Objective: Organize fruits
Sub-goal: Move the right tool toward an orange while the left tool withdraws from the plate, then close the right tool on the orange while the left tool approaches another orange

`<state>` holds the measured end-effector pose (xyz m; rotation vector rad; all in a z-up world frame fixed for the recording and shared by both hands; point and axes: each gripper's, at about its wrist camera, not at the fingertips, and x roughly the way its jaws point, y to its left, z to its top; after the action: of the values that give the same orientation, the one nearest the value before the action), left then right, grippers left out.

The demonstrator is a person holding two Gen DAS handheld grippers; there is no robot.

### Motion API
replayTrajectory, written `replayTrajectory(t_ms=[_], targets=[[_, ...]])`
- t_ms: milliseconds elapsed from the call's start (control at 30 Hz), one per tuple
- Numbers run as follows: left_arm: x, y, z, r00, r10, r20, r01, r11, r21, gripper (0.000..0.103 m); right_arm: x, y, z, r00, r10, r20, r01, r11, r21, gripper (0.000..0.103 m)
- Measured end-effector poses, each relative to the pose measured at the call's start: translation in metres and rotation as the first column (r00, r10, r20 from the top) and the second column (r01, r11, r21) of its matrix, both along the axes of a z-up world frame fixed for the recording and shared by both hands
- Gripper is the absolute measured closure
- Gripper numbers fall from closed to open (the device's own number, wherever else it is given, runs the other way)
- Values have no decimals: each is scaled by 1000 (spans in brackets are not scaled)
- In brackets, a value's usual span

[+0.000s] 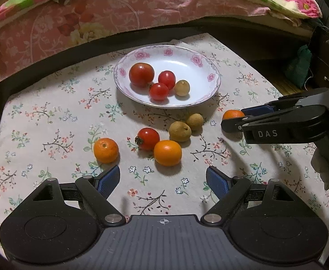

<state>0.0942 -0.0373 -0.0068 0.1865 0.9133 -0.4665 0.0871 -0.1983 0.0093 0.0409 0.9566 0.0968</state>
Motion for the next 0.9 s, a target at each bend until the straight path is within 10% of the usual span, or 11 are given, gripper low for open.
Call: replayTrajectory(t_ms=[600, 900], targets=[[9, -6, -11, 1000, 0, 6, 1, 1000, -24, 16, 8, 8, -12, 999, 38, -23, -38, 999, -4, 68], [20, -22, -22, 999, 39, -9, -40, 999, -29, 37, 4, -4, -5, 1000, 10, -19, -9, 999, 34, 69]])
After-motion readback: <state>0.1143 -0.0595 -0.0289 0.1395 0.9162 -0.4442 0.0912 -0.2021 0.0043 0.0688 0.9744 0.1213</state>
